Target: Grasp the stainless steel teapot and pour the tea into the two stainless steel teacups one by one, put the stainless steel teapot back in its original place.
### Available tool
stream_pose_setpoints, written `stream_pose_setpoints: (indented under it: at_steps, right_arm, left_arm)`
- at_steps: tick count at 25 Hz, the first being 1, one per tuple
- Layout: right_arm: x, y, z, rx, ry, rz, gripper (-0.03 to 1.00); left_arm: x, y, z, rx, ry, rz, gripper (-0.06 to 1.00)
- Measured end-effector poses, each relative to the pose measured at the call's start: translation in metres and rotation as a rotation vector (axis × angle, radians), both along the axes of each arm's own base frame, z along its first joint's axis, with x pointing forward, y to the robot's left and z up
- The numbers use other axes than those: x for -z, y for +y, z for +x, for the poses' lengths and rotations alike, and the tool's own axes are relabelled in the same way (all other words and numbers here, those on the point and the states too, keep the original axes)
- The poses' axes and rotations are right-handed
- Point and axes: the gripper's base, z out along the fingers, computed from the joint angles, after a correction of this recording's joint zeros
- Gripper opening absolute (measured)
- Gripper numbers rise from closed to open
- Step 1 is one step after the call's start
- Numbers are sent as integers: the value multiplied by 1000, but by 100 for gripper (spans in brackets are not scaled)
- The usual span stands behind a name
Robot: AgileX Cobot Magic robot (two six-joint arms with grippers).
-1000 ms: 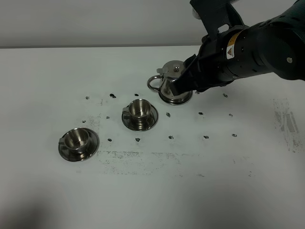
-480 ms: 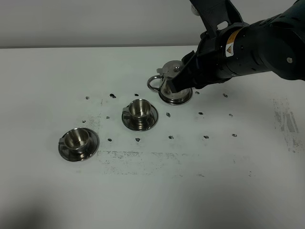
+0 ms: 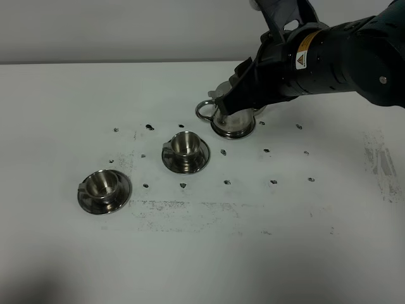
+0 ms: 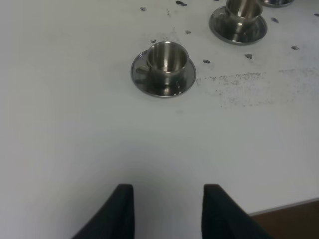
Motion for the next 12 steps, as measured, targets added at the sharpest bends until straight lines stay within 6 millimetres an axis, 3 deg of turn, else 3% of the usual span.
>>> stream_pose_setpoints:
  at_steps: [6, 12]
  right_arm:
    - [13, 10, 9, -26, 27, -27, 37]
    - [6, 37, 27, -56, 8, -26, 37]
  left_arm:
    - [0, 0, 0, 0, 0, 0, 33]
    - [0, 0, 0, 0, 0, 0, 33]
